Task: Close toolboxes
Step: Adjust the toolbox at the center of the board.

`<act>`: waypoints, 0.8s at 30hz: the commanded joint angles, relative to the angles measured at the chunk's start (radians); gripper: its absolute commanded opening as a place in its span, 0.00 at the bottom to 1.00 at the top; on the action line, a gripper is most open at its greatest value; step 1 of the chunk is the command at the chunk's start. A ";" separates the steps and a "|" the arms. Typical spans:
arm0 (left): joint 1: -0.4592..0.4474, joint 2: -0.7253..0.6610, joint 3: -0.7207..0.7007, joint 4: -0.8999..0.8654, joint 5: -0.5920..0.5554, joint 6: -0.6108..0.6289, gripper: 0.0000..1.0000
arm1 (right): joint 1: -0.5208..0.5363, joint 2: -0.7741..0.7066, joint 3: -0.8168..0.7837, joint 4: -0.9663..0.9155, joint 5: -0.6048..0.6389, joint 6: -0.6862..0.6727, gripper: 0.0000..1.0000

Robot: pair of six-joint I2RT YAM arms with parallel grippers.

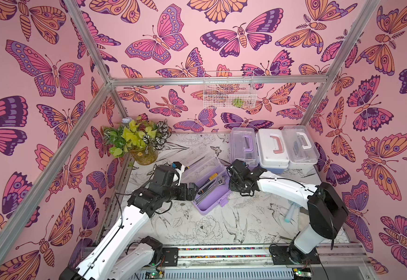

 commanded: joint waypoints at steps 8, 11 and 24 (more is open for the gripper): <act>0.042 0.011 0.017 -0.035 -0.013 0.014 1.00 | -0.158 0.035 0.040 -0.177 0.039 -0.305 0.26; 0.045 0.006 0.018 -0.036 -0.019 0.007 1.00 | -0.181 -0.027 0.027 -0.187 0.044 -0.298 0.27; 0.062 0.012 0.038 -0.030 -0.036 0.006 1.00 | -0.053 -0.142 -0.148 0.074 -0.102 -0.002 0.66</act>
